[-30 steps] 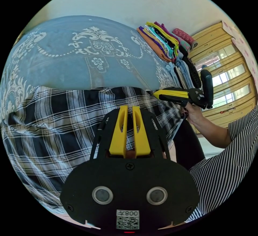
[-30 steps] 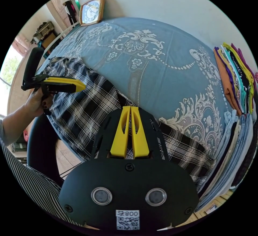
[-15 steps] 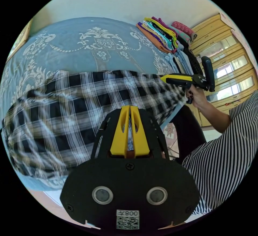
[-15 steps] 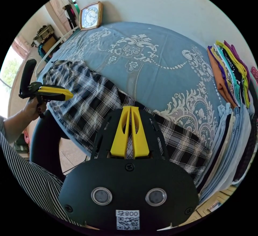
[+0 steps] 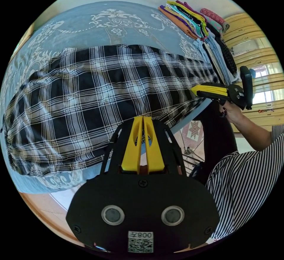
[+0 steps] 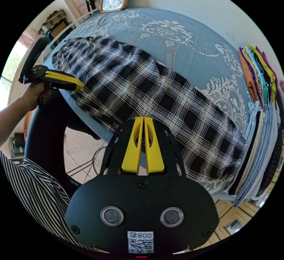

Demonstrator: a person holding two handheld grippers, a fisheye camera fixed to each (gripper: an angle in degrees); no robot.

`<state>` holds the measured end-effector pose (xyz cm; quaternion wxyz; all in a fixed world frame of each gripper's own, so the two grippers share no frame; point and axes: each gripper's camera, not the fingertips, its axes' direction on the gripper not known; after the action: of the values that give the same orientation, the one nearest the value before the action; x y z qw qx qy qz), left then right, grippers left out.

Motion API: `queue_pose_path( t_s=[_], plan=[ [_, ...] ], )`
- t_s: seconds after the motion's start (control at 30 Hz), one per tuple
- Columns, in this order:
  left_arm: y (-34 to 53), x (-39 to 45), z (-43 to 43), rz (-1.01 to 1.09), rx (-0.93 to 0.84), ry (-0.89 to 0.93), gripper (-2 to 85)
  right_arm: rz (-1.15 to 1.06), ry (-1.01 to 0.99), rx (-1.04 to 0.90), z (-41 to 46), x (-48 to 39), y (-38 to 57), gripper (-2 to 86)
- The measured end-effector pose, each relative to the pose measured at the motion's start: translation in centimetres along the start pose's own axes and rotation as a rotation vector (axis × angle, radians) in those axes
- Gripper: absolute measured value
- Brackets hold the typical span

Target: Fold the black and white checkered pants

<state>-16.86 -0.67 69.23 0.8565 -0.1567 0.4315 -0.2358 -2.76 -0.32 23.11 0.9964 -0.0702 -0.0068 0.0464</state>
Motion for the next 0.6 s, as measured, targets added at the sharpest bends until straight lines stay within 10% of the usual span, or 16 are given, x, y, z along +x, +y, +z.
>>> queue_pose_path(
  t_s=[0.6],
  plan=[
    [-2.6, 2.6, 9.4, -0.211, 0.002, -0.005, 0.2, 0.167, -0.122, -0.015, -7.8, 8.3, 6.4, 0.1]
  ],
)
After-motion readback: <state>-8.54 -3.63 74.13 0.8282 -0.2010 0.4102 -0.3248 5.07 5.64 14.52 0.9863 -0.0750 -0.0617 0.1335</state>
